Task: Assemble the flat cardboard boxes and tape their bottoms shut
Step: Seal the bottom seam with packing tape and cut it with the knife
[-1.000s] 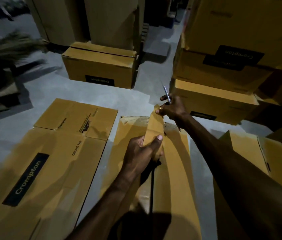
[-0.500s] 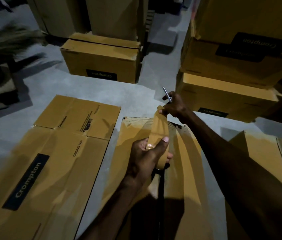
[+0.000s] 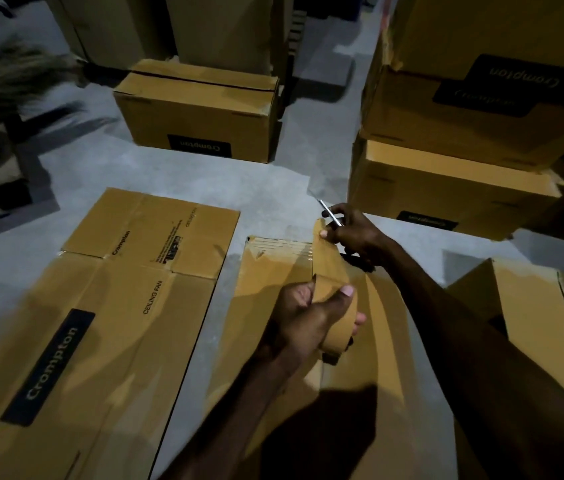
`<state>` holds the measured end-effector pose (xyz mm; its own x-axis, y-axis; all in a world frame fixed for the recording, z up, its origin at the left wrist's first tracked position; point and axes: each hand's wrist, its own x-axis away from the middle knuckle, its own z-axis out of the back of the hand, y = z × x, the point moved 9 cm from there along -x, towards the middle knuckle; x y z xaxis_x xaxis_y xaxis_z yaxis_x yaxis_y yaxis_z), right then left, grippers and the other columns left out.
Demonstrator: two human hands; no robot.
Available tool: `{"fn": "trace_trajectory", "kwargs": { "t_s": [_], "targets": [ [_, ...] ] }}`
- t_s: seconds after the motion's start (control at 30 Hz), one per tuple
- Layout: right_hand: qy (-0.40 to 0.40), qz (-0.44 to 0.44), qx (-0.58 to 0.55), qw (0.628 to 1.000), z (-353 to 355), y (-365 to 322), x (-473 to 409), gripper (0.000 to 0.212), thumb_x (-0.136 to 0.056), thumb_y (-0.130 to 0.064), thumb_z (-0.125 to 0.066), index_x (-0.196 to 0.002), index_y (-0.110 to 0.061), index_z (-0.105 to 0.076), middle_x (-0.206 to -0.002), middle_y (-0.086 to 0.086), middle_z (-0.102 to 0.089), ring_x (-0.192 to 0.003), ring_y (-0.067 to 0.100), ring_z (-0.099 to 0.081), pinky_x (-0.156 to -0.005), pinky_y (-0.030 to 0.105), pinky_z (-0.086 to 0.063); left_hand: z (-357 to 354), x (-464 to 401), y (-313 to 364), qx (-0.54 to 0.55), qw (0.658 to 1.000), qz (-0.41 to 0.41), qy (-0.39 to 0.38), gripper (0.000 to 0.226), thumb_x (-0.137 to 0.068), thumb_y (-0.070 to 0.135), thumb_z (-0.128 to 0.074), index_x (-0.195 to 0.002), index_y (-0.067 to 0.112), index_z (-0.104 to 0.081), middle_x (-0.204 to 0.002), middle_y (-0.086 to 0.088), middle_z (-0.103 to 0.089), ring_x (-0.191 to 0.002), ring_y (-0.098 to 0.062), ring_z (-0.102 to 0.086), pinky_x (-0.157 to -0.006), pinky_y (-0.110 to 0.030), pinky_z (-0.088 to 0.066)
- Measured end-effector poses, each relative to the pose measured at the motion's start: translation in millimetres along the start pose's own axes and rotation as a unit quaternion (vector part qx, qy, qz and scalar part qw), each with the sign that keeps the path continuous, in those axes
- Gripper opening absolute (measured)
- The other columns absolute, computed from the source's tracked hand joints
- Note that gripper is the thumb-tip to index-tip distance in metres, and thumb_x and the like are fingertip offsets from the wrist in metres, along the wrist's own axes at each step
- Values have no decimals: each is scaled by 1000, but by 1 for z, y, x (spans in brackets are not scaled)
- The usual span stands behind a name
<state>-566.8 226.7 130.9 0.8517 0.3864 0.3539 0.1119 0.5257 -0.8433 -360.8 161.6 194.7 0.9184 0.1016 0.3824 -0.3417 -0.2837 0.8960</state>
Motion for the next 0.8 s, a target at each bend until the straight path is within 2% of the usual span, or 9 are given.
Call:
{"fn": "trace_trajectory", "kwargs": {
  "t_s": [0.13,0.3,0.37,0.43,0.47,0.53,0.63,0.73,0.8],
  "targets": [
    [2,-12,53,999,8,1,-6,41,-88,0,-66,-124,-8,-48,-78,11,-56,-68,25,-45,-40,24,-27,-1,-1,-20,-3,999,27,19,16,-95,20,-60,-99,6,-69,-72,-8,-73,-54,-10,-66,-53,-20,-55],
    [7,-2,73,997,12,-2,-10,40,-86,1,-69,-116,-14,-48,-92,15,-56,-71,24,-49,-46,28,-36,2,-4,-31,-37,998,9,44,13,-95,25,-61,-91,16,-69,-65,-1,-73,-57,-12,-67,-59,-28,-57],
    [14,6,110,994,9,-4,-12,44,-82,2,-73,-116,-13,-50,-100,17,-61,-81,27,-60,-62,38,-52,3,-4,-33,-41,998,3,51,12,-95,27,-61,-92,18,-69,-65,-1,-73,-57,-14,-68,-65,-35,-58],
    [29,2,175,984,3,1,-16,51,-76,-2,-78,-119,-13,-53,-109,18,-64,-98,33,-64,-84,46,-55,5,-4,-35,-40,998,1,56,12,-94,27,-61,-93,18,-68,-65,-2,-73,-58,-15,-68,-67,-38,-59],
    [38,0,214,976,0,4,-16,53,-75,-6,-79,-121,-13,-54,-112,16,-63,-103,33,-63,-86,44,-54,5,-3,-35,-39,998,1,56,12,-94,28,-61,-93,18,-68,-65,-2,-73,-58,-16,-68,-66,-38,-58],
    [45,-15,299,953,-4,9,-14,56,-76,-18,-81,-125,-12,-55,-118,13,-61,-106,32,-60,-84,37,-51,4,-2,-36,-33,998,2,51,13,-95,27,-61,-93,16,-68,-65,-5,-73,-58,-19,-65,-62,-36,-56],
    [73,-23,347,935,2,7,-8,59,-74,-32,-84,-123,-12,-59,-117,11,-62,-106,30,-60,-84,38,-52,2,1,-37,-24,999,5,45,14,-94,28,-61,-96,16,-67,-65,-4,-72,-58,-20,-63,-59,-32,-53],
    [141,36,278,949,16,-10,4,31,-83,-33,-77,-105,-12,-71,-92,3,-70,-85,22,-64,-70,34,-48,4,1,-37,-19,999,12,37,17,-94,29,-61,-98,13,-68,-66,-5,-71,-57,-18,-64,-55,-28,-53],
    [76,58,211,973,12,-14,12,23,-88,-35,-71,-88,-13,-75,-73,-2,-71,-68,17,-64,-63,35,-45,4,2,-35,-25,999,13,22,23,-95,30,-60,-102,10,-67,-71,-7,-71,-57,-16,-65,-54,-26,-52]
  ]
}}
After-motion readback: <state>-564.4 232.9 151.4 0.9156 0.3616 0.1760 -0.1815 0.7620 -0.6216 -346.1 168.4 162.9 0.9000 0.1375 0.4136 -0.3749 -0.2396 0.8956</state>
